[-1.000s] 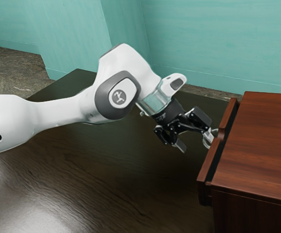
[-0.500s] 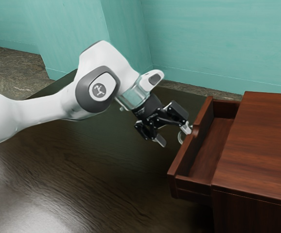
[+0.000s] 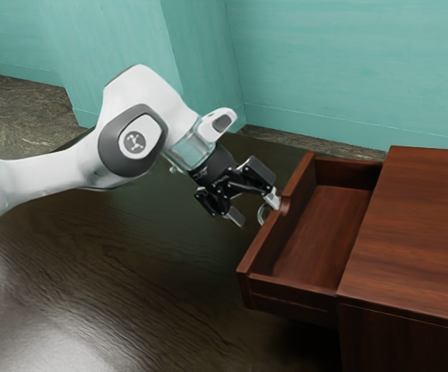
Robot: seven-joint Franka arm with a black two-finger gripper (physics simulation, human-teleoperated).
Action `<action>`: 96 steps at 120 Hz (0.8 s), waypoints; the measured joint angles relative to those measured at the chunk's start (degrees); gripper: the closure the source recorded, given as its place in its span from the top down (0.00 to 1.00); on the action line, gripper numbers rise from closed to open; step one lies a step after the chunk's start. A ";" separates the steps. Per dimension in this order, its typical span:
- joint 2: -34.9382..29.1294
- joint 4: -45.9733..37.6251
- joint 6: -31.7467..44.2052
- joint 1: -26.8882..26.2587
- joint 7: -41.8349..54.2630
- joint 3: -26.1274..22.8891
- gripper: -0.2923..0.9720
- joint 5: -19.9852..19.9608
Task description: Pull the drawer handle with one arm to open the drawer
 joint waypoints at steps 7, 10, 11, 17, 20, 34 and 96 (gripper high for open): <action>0.34 -0.07 0.01 0.98 0.25 -0.76 0.77 0.63; 0.54 -0.10 -0.02 1.56 0.36 -1.15 0.77 0.90; 0.63 -0.11 -0.03 1.85 0.39 -1.37 0.77 1.00; 1.11 -0.22 -0.13 3.35 0.59 -2.50 0.77 1.65; 1.41 -0.30 -0.19 3.90 0.68 -2.81 0.77 2.02; 2.58 -1.36 -0.30 7.24 1.07 -4.89 0.77 3.15; 5.66 -2.43 -1.85 12.87 2.40 -8.47 0.76 9.82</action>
